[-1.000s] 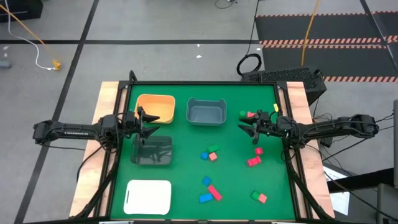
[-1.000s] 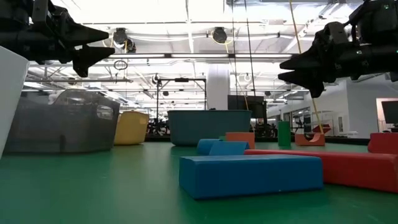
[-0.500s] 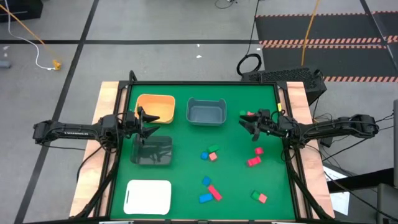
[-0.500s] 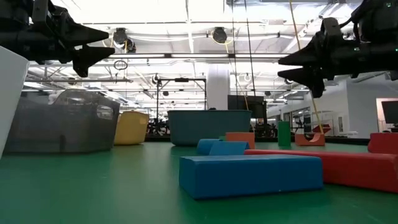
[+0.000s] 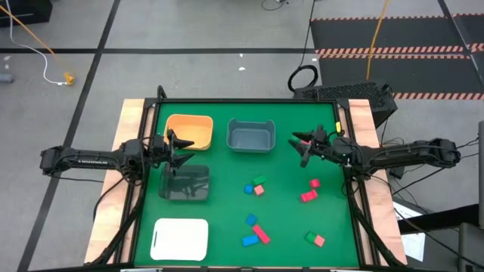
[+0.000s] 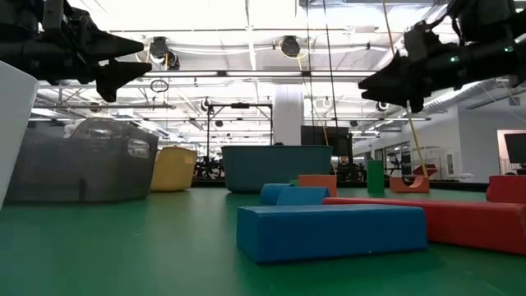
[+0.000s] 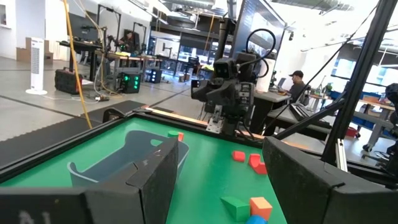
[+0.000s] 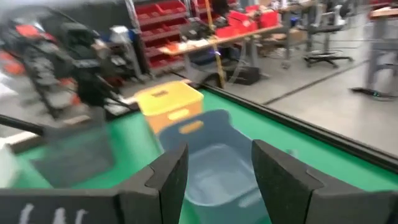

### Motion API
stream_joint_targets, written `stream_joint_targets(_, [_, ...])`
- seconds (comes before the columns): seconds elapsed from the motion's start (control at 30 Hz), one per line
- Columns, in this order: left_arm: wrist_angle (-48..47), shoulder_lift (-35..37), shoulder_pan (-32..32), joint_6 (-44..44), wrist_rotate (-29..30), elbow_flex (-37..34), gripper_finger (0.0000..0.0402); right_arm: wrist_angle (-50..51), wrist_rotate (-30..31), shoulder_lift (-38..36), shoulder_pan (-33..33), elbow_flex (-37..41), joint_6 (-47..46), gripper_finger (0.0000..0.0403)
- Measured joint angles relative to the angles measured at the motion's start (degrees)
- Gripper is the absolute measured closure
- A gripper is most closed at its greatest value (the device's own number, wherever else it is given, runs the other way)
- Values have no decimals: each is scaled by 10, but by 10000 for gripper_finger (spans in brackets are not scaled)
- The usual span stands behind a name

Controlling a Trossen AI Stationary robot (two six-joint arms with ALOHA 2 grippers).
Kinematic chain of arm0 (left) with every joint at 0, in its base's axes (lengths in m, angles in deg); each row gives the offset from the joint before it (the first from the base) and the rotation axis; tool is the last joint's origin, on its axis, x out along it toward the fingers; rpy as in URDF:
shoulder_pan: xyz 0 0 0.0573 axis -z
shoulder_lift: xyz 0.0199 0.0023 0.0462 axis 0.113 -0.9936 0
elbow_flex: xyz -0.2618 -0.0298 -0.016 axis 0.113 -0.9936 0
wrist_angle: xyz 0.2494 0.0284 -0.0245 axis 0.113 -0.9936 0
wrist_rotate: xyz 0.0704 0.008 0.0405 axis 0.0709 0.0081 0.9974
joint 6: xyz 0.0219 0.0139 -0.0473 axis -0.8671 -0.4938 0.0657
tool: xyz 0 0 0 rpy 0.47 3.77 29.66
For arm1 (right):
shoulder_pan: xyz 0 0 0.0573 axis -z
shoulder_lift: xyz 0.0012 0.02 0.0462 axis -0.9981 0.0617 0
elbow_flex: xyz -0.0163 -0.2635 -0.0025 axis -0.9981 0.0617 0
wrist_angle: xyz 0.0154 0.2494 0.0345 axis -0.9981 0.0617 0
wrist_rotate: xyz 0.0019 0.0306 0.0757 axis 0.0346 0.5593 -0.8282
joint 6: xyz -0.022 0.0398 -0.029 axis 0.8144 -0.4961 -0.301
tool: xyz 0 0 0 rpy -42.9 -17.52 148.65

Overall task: Sort & place blocks by color
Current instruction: Put the green cylindrical block into the blue bin

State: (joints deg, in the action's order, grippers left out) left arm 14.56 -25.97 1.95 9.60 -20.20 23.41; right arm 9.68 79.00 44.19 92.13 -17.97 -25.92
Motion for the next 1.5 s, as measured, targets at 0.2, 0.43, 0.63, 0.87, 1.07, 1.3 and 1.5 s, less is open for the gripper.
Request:
stream_joint_targets(0.2, [0, 0, 0, 0, 0, 0, 165, 77, 11, 0, 11, -36, 2, 176])
stream_joint_targets(0.43, [0, 0, 0, 0, 0, 0, 165, 187, 12, 0, 60, -98, -13, 126])
stream_joint_targets(0.63, [0, 0, 0, 0, 0, 0, 165, 288, 12, 23, 104, -103, -135, 135])
stream_joint_targets(0.87, [0, 0, 0, 0, 0, 0, 165, 294, 12, 113, 116, -103, -181, 141])
stream_joint_targets(1.07, [0, 0, 0, 0, 0, 0, 165, 279, 45, 182, 116, -103, -150, 140])
stream_joint_targets(1.3, [0, 0, 0, 0, 0, 0, 165, 266, 55, 185, 115, -103, -123, 140])
stream_joint_targets(1.5, [0, 0, 0, 0, 0, 0, 165, 271, 54, 191, 116, -104, -116, 125])
